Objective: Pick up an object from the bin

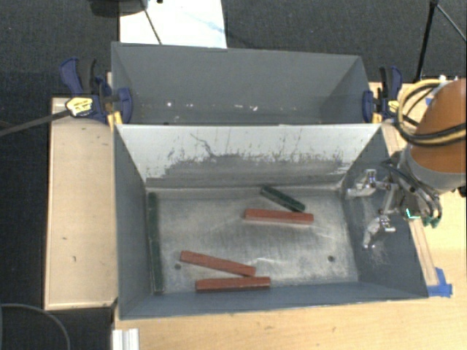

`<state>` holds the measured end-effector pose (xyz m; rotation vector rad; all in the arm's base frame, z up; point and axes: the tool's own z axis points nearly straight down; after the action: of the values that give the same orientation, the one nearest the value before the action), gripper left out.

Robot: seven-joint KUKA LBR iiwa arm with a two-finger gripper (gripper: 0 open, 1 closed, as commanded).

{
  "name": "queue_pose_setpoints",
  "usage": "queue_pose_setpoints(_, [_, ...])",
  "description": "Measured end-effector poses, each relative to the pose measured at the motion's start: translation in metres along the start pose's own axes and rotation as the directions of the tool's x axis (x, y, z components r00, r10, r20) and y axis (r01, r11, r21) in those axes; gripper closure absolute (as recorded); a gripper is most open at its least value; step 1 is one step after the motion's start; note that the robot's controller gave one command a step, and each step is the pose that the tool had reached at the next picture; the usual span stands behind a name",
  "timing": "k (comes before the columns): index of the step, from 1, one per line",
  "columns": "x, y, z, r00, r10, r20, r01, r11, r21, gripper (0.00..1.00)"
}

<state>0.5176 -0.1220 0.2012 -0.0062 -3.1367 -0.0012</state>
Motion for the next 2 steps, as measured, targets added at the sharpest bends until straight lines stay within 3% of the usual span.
queue_pose_setpoints(1, [-0.002, 0.001, -0.004, 1.000, -0.005, 0.008, 0.005, 1.000, 0.001, 0.00])
queue_pose_setpoints(2, [-0.038, 0.045, 0.068, 0.998, -0.068, 0.013, 0.068, 0.998, 0.003, 0.00])
